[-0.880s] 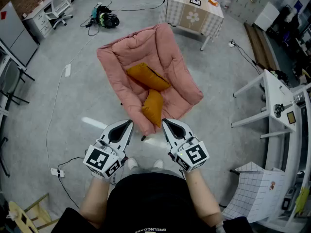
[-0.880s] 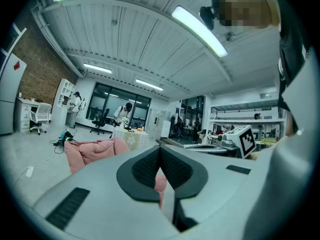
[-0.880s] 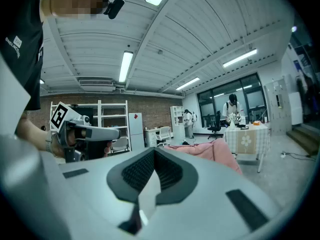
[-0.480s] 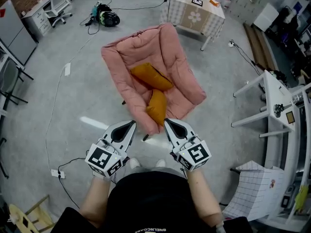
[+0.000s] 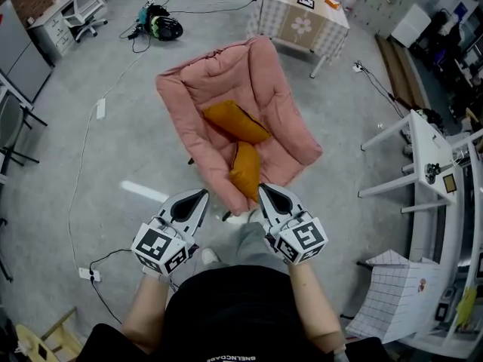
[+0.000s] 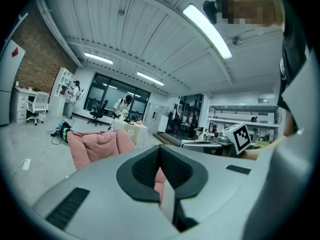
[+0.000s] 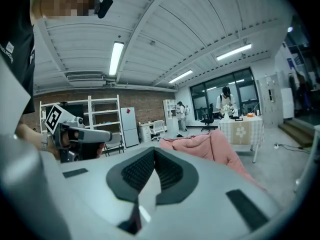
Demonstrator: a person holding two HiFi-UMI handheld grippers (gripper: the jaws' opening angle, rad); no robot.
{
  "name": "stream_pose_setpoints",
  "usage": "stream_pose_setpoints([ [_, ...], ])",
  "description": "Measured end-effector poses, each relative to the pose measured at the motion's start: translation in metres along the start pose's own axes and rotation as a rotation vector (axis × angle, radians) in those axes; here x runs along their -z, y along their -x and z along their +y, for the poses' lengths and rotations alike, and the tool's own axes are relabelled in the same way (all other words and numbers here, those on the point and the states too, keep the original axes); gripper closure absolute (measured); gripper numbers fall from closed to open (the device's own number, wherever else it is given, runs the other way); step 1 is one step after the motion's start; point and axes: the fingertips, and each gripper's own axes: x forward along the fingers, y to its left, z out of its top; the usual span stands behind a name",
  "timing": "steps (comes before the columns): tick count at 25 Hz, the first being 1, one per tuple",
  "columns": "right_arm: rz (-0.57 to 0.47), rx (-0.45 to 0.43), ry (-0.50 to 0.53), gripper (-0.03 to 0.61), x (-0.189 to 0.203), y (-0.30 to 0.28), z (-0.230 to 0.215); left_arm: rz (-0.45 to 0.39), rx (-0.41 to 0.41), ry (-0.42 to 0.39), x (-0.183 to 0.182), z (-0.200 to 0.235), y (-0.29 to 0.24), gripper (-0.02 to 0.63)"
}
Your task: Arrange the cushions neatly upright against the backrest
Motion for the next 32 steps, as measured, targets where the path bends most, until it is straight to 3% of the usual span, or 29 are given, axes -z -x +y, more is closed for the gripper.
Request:
stream_pose_setpoints([
  [6,0.003,-0.007,0.0,0.569,0.003,-0.036,-0.044,0.048,-0.041,0.022,0.01,0.03,-0.032,0.601],
  [21,0.101,-0.196,-0.072,0.561,0.003,-0.137,-0.202,0.137,-0.293,0.037,-0.005,0.074,-0.171,0.601],
  [32,0.267,-0.282,-0.03,0.434,0.04,-0.191,-0.234,0.167,-0.418,0.104,0.01,0.097,-0.18,0.601],
])
